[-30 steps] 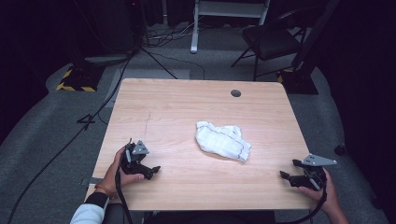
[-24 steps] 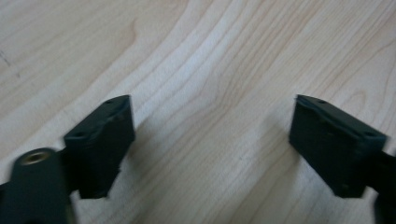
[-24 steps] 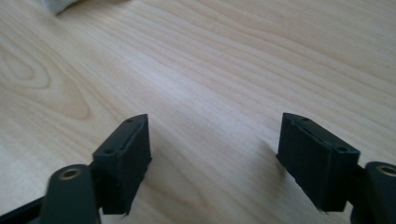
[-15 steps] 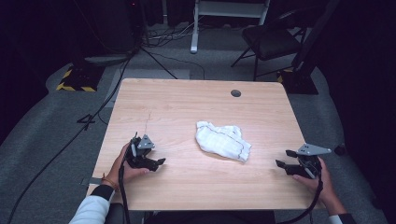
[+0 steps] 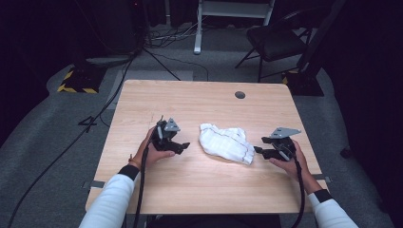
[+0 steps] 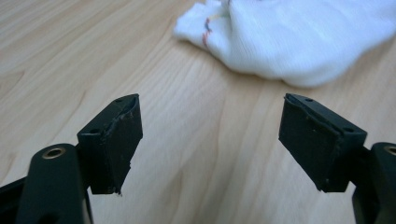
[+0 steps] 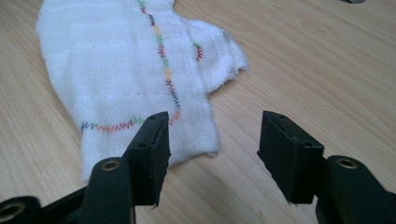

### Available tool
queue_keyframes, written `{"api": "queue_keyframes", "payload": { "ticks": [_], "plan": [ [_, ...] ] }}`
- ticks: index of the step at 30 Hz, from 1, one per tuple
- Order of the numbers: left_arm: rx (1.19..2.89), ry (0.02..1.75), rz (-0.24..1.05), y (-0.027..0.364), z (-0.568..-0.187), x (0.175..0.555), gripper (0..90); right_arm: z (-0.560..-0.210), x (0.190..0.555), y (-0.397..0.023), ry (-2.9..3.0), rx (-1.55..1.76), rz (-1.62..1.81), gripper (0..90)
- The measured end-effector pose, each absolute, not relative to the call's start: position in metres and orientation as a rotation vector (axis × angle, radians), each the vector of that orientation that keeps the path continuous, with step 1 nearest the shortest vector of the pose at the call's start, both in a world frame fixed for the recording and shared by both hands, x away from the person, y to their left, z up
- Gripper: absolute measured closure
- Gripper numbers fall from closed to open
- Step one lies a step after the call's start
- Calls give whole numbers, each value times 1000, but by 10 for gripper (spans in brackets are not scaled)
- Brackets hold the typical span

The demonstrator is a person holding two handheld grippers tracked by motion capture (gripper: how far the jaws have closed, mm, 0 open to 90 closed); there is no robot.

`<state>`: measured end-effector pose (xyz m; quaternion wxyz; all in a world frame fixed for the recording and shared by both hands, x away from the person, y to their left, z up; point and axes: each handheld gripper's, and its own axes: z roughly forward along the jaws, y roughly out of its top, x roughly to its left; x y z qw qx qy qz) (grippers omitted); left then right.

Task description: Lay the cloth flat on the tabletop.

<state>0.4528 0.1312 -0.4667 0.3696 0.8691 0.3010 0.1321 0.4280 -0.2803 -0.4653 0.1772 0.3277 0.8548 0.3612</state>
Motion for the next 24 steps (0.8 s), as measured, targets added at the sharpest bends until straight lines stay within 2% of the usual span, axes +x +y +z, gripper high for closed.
{"api": "queue_keyframes", "payload": {
  "ticks": [9,14,16,18,19,20,21,22,24],
  "plan": [
    [2251,760,335,84,-478,486,248,-486,440,-269,2491,983,988,445],
    [2282,704,276,69,-485,489,335,-490,440,-271,2525,1014,1010,514],
    [2287,691,260,67,-486,488,400,-491,439,-271,2523,1001,1019,544],
    [2322,625,243,66,-486,485,465,-492,435,-269,2527,968,1033,622],
    [2322,625,243,66,-486,485,509,-492,435,-269,2527,968,1033,622],
    [2335,582,239,67,-485,482,548,-491,432,-268,2540,934,1030,673],
    [2335,582,239,67,-485,482,587,-491,432,-268,2540,934,1030,673],
    [2352,535,248,69,-484,477,634,-490,430,-267,2541,897,1017,754],
    [2370,489,240,71,-482,472,697,-489,426,-265,2536,861,1002,821]
  ]
}}
